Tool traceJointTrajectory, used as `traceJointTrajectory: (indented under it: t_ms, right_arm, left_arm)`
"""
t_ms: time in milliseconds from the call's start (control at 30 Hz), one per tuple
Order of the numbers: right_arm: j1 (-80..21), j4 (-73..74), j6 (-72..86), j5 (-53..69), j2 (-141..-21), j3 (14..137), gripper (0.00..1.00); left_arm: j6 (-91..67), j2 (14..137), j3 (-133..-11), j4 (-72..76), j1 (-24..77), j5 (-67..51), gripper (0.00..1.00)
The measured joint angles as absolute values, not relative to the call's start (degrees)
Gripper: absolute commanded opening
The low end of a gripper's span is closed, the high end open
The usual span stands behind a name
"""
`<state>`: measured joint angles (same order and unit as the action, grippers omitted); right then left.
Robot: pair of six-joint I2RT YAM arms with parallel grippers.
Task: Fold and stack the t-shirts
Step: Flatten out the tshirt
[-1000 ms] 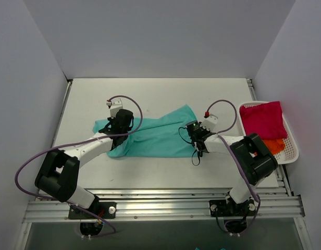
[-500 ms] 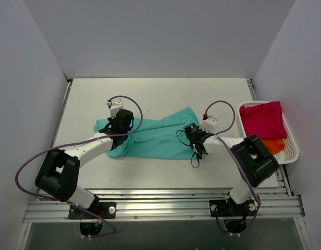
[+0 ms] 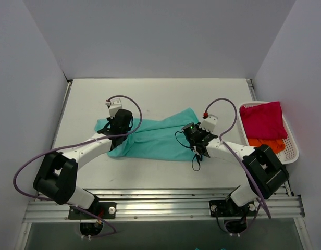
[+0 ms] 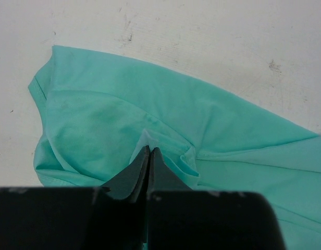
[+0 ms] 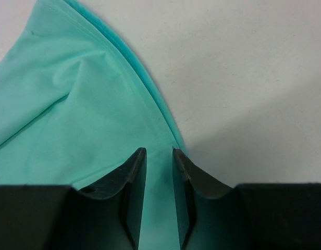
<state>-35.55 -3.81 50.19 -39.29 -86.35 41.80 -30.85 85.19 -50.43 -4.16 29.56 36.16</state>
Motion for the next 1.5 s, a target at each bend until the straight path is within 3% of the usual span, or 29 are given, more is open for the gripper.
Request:
traceJointTrajectory:
  t_ms: [67, 233, 433, 567, 1000, 1067, 1300, 1400, 1433, 1500]
  right_arm:
    - [-35.7, -3.5, 50.3, -39.7, -85.8, 41.8, 0.27]
    - [-35.8, -3.0, 50.6, -39.9, -85.7, 41.8, 0.17]
    - [-35.9, -3.0, 50.9, -39.9, -85.7, 41.6, 0.23]
    - [-36.0, -3.2, 51.2, -39.9, -85.8, 41.1, 0.33]
    - [-36.0, -5.1, 51.4, -39.6, -90.0, 39.7, 0.35]
    - [-36.0, -5.6, 51.4, -39.6, -90.3, 39.7, 0.29]
    - [-35.6, -6.3, 51.4, -39.2, -91.9, 39.7, 0.29]
    - [-35.6, -6.6, 51.3, -39.2, -92.3, 39.7, 0.18]
    - [-35.6, -6.7, 51.2, -39.1, -92.4, 39.7, 0.09]
    - [-35.6, -6.7, 51.1, -39.0, -92.6, 39.7, 0.00]
  left_arm:
    - [-30.9, 84.4, -50.4, -4.4, 29.6, 36.2, 0.02]
    - [-30.9, 81.9, -50.1, -4.9, 29.8, 36.5, 0.02]
    - [-30.9, 80.5, -49.5, -5.0, 30.1, 36.8, 0.02]
    - [-31.0, 80.5, -49.3, -5.2, 30.1, 36.8, 0.02]
    - [-31.0, 80.5, -49.2, -5.4, 30.3, 36.8, 0.02]
    - [-31.0, 80.6, -49.2, -5.4, 30.3, 36.8, 0.02]
    - [-31.0, 80.8, -49.2, -5.4, 30.3, 36.8, 0.02]
    - [-31.0, 80.9, -49.2, -5.4, 30.3, 36.9, 0.02]
    - [-31.0, 80.9, -49.2, -5.4, 30.3, 36.9, 0.02]
    - [-31.0, 81.0, -49.2, -5.4, 30.3, 37.0, 0.02]
